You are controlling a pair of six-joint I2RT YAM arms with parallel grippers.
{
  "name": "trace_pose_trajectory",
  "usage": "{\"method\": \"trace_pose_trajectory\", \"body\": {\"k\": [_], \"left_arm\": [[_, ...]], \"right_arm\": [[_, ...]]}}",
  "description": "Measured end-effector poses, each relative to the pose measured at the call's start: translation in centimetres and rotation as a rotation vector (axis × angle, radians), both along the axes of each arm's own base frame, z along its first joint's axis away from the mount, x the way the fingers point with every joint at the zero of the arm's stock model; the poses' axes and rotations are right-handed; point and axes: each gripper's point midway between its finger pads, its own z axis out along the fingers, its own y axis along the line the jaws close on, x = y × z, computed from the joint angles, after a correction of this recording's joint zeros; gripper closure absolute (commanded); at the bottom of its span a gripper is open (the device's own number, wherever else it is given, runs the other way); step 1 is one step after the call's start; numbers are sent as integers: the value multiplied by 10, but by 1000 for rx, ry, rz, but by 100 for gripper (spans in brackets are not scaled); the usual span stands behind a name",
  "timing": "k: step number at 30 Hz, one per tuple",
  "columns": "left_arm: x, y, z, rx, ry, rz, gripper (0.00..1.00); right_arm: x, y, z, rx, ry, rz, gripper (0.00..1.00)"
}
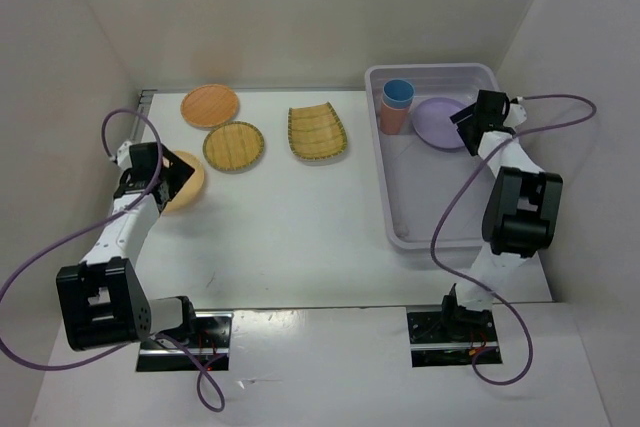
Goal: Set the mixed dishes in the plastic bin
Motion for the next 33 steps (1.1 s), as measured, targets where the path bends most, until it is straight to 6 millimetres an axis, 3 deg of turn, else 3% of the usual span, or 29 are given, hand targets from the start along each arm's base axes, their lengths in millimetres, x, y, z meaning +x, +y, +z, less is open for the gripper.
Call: {"method": "trace_pose_trajectory", "body": {"k": [7,10,12,14,18,22,24,28,31,33], "left_arm": [[-24,15,-19,-20,43,180,0],[-33,19,-29,-29,58,249,0],[-39,21,-37,-41,66,297,0],[-47,22,-46,-48,83,335,0],[-50,27,-49,-53,77,398,0],[-49,31,-55,-48,83,429,0],[-47,32,-64,-54,98,444,1],[-49,33,-85,-62,161,461,3],[-47,33,-89,-70,168,472,5],[-42,34,-87,-72,164,472,7]], "right_arm": [[-39,31,120,-83,-234,89,23],[-58,51,159,-119,-320,161,23],[-65,65,176,-142,-352,208,23],[-69,80,184,-162,-367,257,23],[-74,113,181,-176,-349,359,23],[-81,131,185,-155,-356,435,23],[-84,141,192,-154,-373,467,23],[-93,192,220,-184,-440,610,23],[-103,221,235,-201,-482,705,23],[-108,228,239,-211,-497,741,23]]}}
